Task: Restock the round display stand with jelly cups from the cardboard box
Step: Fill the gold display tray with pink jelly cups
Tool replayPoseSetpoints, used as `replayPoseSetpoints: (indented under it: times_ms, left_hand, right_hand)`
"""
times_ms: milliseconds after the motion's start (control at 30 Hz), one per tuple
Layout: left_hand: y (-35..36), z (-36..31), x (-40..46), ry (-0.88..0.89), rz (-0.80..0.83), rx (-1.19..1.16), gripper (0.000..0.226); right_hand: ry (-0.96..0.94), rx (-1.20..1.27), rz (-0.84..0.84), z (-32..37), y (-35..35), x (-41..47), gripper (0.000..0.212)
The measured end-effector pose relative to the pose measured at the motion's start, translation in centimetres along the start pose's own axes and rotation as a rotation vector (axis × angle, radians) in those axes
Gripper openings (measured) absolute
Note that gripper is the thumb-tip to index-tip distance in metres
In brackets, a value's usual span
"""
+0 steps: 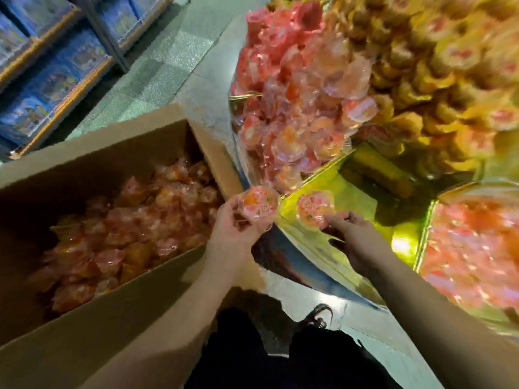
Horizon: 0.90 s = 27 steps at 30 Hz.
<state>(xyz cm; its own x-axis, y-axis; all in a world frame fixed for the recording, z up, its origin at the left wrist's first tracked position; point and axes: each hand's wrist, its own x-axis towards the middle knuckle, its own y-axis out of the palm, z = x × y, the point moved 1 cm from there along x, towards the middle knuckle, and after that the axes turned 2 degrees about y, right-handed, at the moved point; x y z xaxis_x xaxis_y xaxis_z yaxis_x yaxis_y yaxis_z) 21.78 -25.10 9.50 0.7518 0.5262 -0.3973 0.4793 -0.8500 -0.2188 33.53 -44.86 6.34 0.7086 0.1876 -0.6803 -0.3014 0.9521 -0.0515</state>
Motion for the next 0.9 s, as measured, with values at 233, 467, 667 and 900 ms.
replayPoseSetpoints:
  times_ms: [233,467,667,900]
  left_hand:
    - [18.7,-2.6,-4.2,0.068,0.228,0.046,0.047]
    - [33.1,-3.2,-5.1,0.093,0.371,0.141,0.047]
    - [43.0,-2.0,-3.3,0.066,0.339,0.222,0.064]
    - [48.8,-0.1,-1.3,0.079,0.237,0.276,0.07]
  right_hand:
    - [0.014,0.14,-0.178,-2.1,-18.7,-2.9,0.016]
    - [0.114,0.375,-0.297,-4.7,-31.3,-2.4,0.02]
    - [0.185,0.468,-0.353,-5.5,-36.5,1.9,0.015]
    - [0.276,0.504,-0.393,-5.6,-38.7,7.4,0.029]
